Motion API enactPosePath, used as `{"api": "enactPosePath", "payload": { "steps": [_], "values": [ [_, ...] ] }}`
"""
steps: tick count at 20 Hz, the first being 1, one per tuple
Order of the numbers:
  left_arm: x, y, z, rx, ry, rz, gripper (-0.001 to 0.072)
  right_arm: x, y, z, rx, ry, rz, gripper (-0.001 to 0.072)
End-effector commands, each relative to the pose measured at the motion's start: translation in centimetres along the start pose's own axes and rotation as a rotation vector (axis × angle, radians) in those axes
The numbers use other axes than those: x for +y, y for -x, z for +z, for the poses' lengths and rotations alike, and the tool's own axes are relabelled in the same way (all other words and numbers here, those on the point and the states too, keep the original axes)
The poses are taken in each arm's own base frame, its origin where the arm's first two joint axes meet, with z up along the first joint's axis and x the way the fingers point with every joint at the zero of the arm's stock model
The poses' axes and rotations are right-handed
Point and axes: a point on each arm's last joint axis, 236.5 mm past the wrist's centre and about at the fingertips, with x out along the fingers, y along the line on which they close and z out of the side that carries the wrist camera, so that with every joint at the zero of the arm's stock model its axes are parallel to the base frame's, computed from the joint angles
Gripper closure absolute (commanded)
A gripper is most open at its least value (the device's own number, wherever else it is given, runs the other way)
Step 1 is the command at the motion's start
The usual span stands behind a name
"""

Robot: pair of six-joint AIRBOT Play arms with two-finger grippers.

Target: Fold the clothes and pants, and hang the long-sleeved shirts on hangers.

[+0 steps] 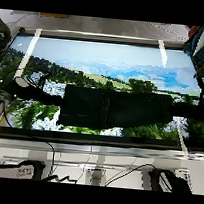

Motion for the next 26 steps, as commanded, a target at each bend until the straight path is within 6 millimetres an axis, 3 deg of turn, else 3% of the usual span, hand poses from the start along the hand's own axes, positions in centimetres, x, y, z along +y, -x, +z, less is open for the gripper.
{"api": "enactPosePath", "payload": {
  "steps": [1,2,6,7,9,10,12,14,16,21,24,26],
  "values": [
    [-0.3,-3.4,0.3,-0.014,0.056,-0.121,0.0059,-0.1,0.0,1.6,-0.076,-0.019,-0.003,0.0667],
    [-0.3,-4.0,0.2,-0.009,0.047,-0.138,0.0109,-0.1,-0.2,1.9,-0.086,-0.025,0.002,0.0667],
    [-0.4,-5.6,-0.1,0.007,0.067,-0.163,0.0116,1.1,-2.9,0.6,-0.010,-0.049,0.069,0.0668],
    [-0.8,-5.7,0.2,-0.001,0.068,-0.170,0.0216,2.0,-4.1,-0.1,0.025,-0.055,0.107,0.0668],
    [-2.1,-6.0,0.8,-0.013,0.060,-0.192,0.0573,4.3,-6.9,-1.6,0.092,-0.047,0.174,0.0667],
    [-2.8,-6.1,0.9,-0.013,0.050,-0.201,0.0681,5.3,-8.3,-2.1,0.118,-0.029,0.192,0.0667],
    [-4.1,-5.6,1.2,-0.003,0.014,-0.223,0.0682,7.6,-10.9,-2.4,0.137,0.003,0.225,0.0667],
    [-5.9,-3.7,1.9,-0.013,-0.037,-0.251,0.0682,10.1,-12.7,-2.2,0.125,0.023,0.259,0.0668],
    [-8.0,-0.4,3.1,-0.059,-0.114,-0.256,0.0682,12.1,-14.0,-1.7,0.095,0.037,0.274,0.0667],
    [-14.2,9.5,4.1,-0.230,-0.240,-0.212,0.0682,16.0,-17.7,-0.5,0.030,-0.239,0.262,0.0668],
    [-15.7,13.6,3.3,-0.306,-0.273,-0.125,0.0682,21.8,-20.6,-2.6,0.125,-0.320,0.325,0.0669],
    [-16.0,15.6,2.6,-0.343,-0.315,-0.056,0.0681,27.7,-22.0,-4.1,0.204,-0.328,0.402,0.0669]
  ]
}}
